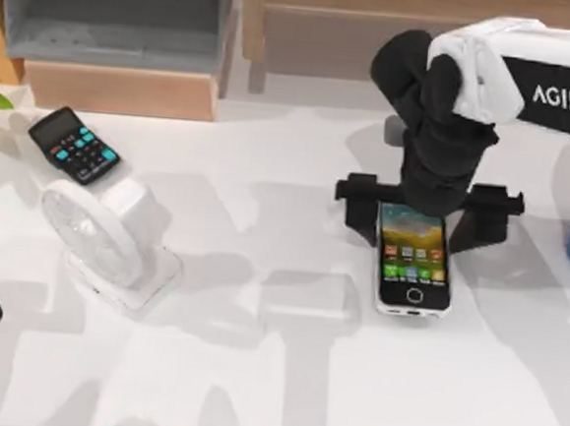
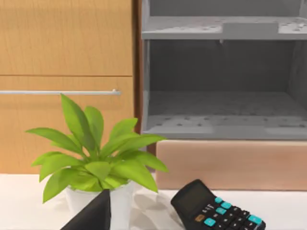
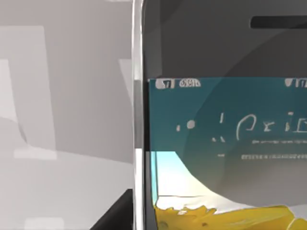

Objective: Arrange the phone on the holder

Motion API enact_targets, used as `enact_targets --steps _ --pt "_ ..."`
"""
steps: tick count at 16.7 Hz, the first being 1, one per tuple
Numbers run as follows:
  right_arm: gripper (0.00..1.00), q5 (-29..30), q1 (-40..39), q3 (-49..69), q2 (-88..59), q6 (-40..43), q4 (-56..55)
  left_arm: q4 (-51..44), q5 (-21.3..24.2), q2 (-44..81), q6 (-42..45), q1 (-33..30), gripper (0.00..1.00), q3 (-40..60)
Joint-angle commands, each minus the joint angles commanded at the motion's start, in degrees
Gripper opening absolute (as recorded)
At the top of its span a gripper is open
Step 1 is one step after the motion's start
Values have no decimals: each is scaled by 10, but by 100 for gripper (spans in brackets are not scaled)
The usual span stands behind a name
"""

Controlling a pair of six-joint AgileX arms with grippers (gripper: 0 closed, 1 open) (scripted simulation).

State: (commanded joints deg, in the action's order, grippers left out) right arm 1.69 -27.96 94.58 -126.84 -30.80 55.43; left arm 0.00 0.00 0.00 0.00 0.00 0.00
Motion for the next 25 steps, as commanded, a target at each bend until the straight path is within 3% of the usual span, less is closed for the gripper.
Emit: enact_targets --steps 4,8,15,25 --pt "0 -16 20 20 32 25 -27 0 0 0 0 0 100 0" --pt "0 -68 99 48 112 107 -107 0 0 0 0 0 100 0" --pt "0 -186 346 7 230 325 -261 0 0 0 0 0 100 0" --pt "0 -394 694 -232 327 608 -395 0 0 0 0 0 100 0"
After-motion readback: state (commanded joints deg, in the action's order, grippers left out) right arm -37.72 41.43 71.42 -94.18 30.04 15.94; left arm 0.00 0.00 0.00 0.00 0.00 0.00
